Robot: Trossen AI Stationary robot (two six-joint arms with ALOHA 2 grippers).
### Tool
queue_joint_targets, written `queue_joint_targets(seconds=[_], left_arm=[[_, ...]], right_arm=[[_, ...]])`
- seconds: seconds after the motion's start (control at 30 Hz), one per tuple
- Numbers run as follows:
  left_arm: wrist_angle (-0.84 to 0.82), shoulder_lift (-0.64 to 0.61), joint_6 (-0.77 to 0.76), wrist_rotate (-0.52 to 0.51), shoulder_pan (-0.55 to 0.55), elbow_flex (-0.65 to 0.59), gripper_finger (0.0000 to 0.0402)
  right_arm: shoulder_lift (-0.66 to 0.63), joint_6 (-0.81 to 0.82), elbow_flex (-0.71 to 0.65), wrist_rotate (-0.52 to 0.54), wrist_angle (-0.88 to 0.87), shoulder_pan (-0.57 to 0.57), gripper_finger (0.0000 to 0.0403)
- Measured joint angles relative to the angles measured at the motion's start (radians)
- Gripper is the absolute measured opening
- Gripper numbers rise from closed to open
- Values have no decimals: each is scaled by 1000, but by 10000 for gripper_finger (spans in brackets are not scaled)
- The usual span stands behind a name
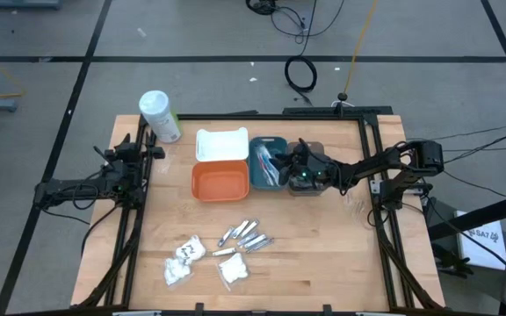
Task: Pick & Place Travel size toiletries
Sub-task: Put the cotton pack into the white bin
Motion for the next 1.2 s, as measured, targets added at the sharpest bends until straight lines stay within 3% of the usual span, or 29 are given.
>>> queue_joint_targets(seconds=[0.17, 0.23, 0.43, 0.53, 0.87, 1.2], left_arm=[[0, 0, 0, 0, 0, 0, 285], [0, 0, 0, 0, 0, 0, 285], [0, 0, 0, 0, 0, 0, 285], [0, 0, 0, 0, 0, 0, 285], [-1, 0, 0, 0, 0, 0, 285], [0, 0, 0, 0, 0, 0, 285]], right_arm=[[0, 39, 0, -49, 58, 0, 182], [-6, 93, 0, -170, 112, 0, 182], [-116, 225, -5, -672, 220, 4, 172], [-180, 233, -22, -788, 229, 51, 166], [-440, -9, -191, -756, 296, 335, 159], [-694, -254, -443, -637, 257, 378, 159]])
